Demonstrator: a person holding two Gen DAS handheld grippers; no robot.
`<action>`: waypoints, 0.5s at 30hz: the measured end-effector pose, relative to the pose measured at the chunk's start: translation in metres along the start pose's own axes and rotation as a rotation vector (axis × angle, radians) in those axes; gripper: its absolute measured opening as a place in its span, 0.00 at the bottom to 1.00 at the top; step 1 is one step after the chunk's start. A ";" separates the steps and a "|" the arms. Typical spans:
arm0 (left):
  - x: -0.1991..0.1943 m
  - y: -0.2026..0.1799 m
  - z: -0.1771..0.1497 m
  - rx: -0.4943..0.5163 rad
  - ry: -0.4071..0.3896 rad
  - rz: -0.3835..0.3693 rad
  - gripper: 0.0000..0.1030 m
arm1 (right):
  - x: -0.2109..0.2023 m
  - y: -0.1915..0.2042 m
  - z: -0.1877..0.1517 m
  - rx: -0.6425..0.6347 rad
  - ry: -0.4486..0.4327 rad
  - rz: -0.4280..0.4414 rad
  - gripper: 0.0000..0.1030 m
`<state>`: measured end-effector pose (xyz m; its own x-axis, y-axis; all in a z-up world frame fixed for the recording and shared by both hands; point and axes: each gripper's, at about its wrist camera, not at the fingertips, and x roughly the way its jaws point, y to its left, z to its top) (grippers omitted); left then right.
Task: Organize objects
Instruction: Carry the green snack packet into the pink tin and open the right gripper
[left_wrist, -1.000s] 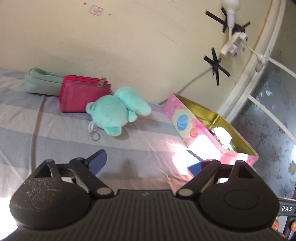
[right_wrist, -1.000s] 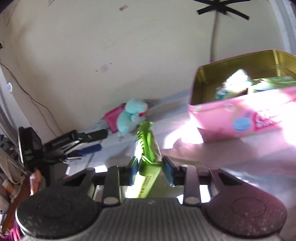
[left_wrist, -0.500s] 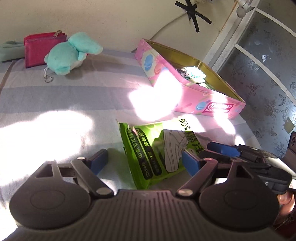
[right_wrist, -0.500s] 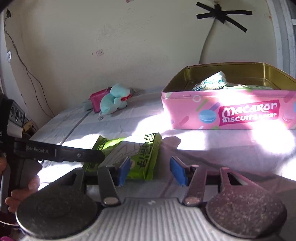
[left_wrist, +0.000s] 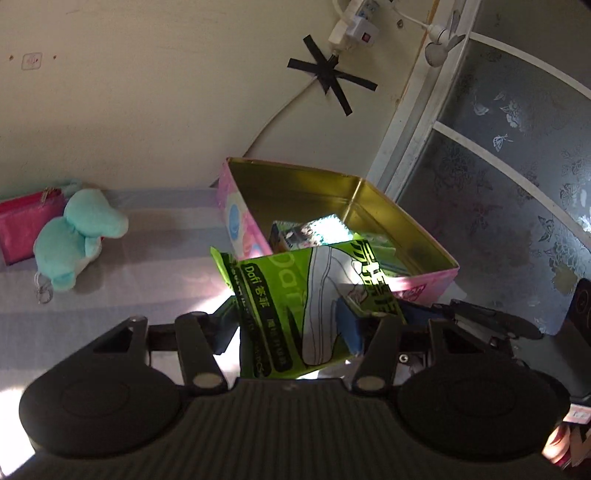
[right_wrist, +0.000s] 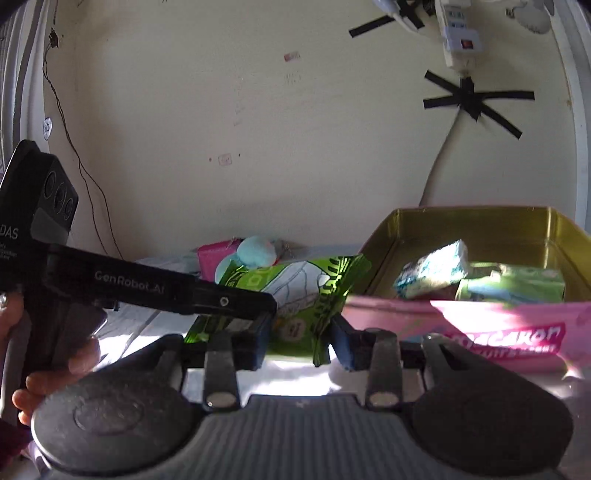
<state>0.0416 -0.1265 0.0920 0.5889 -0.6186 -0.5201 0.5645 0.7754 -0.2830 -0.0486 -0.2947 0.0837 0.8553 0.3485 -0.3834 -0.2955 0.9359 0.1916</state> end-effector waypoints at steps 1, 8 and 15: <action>0.005 -0.007 0.008 0.016 -0.013 0.001 0.56 | -0.001 -0.003 0.006 -0.015 -0.027 -0.021 0.34; 0.068 -0.027 0.057 0.055 -0.022 -0.050 0.56 | 0.013 -0.055 0.040 0.000 -0.111 -0.134 0.34; 0.134 -0.026 0.071 0.055 0.046 -0.055 0.58 | 0.049 -0.108 0.046 0.069 -0.076 -0.211 0.34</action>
<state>0.1469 -0.2386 0.0871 0.5294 -0.6526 -0.5420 0.6269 0.7314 -0.2683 0.0445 -0.3807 0.0859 0.9255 0.1378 -0.3528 -0.0787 0.9811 0.1768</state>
